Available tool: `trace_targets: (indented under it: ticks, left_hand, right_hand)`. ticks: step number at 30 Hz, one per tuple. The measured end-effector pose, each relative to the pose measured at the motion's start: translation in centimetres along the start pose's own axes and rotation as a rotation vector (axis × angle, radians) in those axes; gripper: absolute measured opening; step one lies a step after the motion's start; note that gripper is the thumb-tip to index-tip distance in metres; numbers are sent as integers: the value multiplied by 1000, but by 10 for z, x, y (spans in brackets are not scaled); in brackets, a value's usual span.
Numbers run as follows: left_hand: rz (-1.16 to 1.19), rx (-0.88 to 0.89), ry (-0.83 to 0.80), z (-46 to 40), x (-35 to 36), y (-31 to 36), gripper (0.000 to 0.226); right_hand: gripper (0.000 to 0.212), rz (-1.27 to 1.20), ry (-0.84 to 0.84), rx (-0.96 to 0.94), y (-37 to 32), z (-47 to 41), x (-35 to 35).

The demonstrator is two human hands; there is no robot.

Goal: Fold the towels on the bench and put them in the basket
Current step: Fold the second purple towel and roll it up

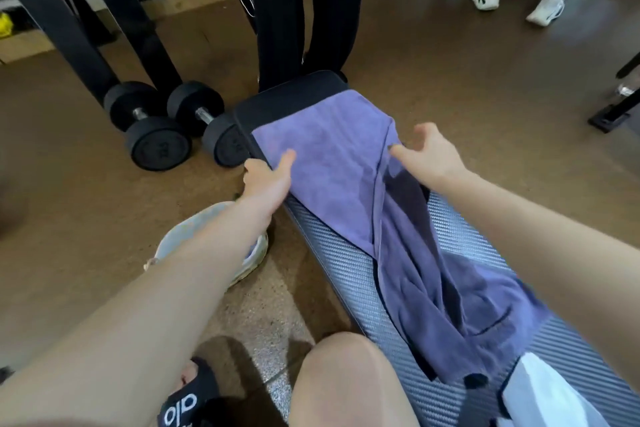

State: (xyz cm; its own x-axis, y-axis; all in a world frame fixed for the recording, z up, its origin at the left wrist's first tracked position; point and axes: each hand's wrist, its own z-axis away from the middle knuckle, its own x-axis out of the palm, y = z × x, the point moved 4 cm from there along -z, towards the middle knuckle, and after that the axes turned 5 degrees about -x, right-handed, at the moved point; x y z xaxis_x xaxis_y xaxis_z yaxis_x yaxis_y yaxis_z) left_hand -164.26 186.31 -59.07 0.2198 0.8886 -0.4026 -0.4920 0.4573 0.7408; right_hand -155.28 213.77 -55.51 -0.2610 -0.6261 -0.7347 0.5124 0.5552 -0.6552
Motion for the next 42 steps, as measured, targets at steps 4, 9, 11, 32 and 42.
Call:
trace_targets:
  ticks: [4,9,11,32,42]
  left_hand:
    - [-281,194,15,27,19,-18,48]
    - [-312,129,40,59,39,-36,55]
    - [-247,62,7,64,43,-40,49]
    - [328,-292,-428,119,51,-37,44]
    - [601,-347,-400,126,80,-28,30]
  right_hand:
    - [55,419,139,-289,7,48,14]
    - [42,531,-35,-367,-1,89,42]
    - [33,532,-80,-332,0,91,46]
    - [58,193,-102,121,52,81,-21]
    - [42,121,-120,-204,7,140,34]
